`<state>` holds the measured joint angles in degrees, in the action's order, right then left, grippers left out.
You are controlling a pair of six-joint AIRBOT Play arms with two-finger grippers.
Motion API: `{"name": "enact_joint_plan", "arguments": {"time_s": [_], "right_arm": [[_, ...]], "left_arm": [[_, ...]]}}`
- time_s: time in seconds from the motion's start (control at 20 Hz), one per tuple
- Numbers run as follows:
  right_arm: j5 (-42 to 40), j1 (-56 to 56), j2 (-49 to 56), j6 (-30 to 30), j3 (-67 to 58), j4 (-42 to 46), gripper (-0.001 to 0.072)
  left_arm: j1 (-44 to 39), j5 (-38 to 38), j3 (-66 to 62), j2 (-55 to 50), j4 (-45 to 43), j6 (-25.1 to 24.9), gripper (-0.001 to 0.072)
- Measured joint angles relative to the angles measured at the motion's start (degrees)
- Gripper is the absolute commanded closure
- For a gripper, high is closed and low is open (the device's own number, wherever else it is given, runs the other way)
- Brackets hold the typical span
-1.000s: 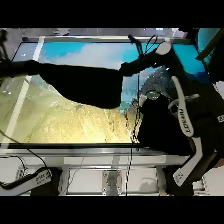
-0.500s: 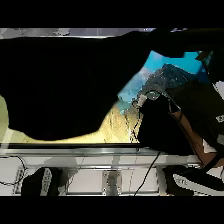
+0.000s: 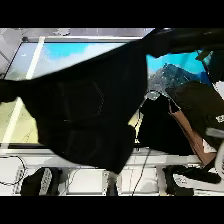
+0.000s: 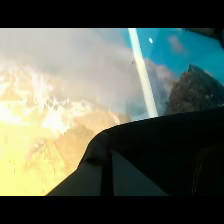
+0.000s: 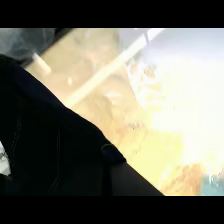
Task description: Fold the clothes and pants, and hang the long-sleeved shirts on hangers.
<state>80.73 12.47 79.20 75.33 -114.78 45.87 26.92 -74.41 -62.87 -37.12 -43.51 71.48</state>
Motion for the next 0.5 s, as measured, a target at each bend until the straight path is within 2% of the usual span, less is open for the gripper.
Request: {"name": "enact_joint_plan", "arguments": {"time_s": [0.1, 0.25, 0.4, 0.5], "right_arm": [[-0.92, 0.0, 6.21, -1.64, 1.01, 0.61, 0.071], [-5.86, 0.0, 16.11, -3.78, 1.68, 1.6, 0.071], [-14.69, 0.04, 24.65, -5.49, 1.92, 2.12, 0.0711], [-19.3, 0.04, 28.76, -6.38, 1.92, 2.29, 0.0711]], "left_arm": [[-1.55, 5.7, 6.05, -5.11, 0.09, -4.33, 0.0678], [-6.29, 19.61, 10.64, -16.37, 0.37, -10.47, 0.0678], [-11.96, 34.64, 10.34, -29.22, 0.55, -14.32, 0.0679], [-14.93, 41.57, 7.65, -37.05, 0.57, -15.8, 0.0678]]}}
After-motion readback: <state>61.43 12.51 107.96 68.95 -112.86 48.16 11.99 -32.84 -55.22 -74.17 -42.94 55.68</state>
